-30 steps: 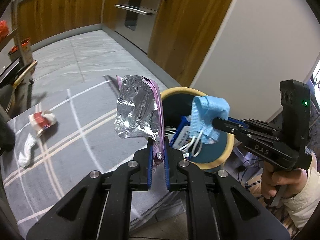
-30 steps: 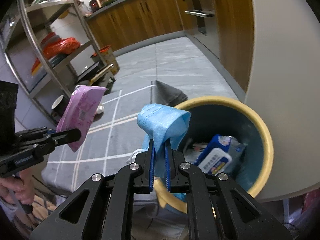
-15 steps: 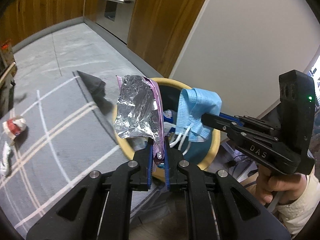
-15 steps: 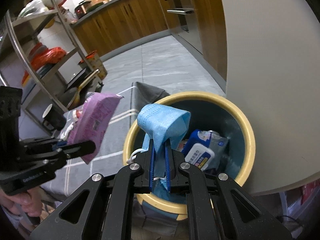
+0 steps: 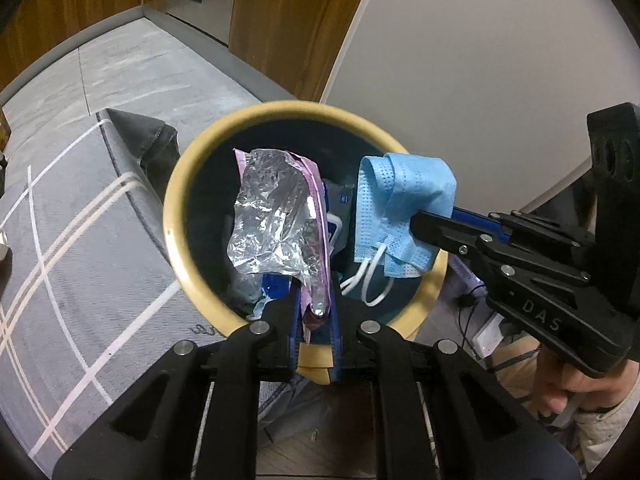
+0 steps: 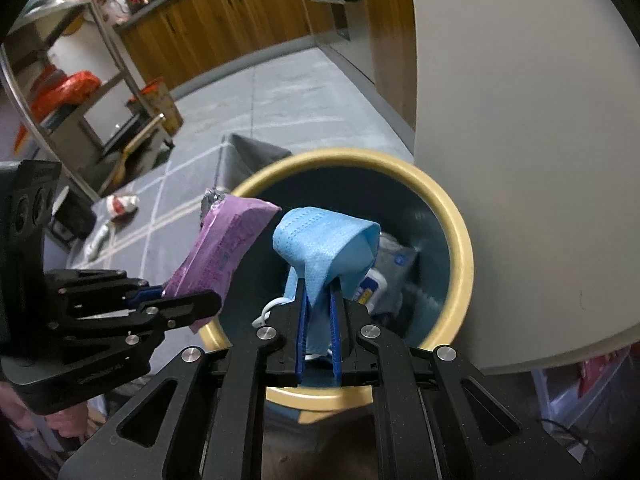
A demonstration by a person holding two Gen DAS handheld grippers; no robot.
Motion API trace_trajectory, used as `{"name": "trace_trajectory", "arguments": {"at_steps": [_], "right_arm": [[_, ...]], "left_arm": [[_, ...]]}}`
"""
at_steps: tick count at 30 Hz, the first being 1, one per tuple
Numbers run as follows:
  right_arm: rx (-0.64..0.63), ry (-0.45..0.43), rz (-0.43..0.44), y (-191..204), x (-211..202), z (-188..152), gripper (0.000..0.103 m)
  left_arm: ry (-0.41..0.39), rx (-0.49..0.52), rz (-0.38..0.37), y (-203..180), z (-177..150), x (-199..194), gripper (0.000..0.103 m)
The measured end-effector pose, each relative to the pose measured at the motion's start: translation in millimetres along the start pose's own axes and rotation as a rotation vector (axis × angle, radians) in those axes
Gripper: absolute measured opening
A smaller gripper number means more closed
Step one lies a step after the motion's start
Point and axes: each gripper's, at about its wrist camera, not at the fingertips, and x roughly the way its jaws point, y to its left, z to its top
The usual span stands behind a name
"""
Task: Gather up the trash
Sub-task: 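Carry the foil packet and face mask over the bin and open both tools, then move both open tools back to the white tissue and paper cup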
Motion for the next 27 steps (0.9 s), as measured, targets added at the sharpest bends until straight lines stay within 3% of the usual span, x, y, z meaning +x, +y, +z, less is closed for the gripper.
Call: {"name": "trace_trajectory", "arguments": {"at_steps": [6,11,14,17,19,27], "right_arm": [[-0.007,0.029,-0.017,-1,7,-5,0.029],[-0.005,0.014,-0.006,2,5,-2,0.031],[-0.001,0.006,0.004,4,3,-1,0.031],[0.006,-0.013,0.014,5,-2,1,0.034],[0.013,-0.027,0.014,5,-4,3,0.035],[0.052,-0.041,0.037,2,-7,7,0.037]], "left_arm": [[0.024,0.015,0.048,1,0,10,0.021],[0.018,-0.001,0.057,6,-4,4,0.022],[0.011,-0.013,0.056,12,-2,2,0.028],[-0.005,-0.018,0.052,12,-2,-3,0.039],[-0.015,-0.016,0.05,11,0,-5,0.052],[-0.034,-0.042,0.073,24,-1,-17,0.055]]}}
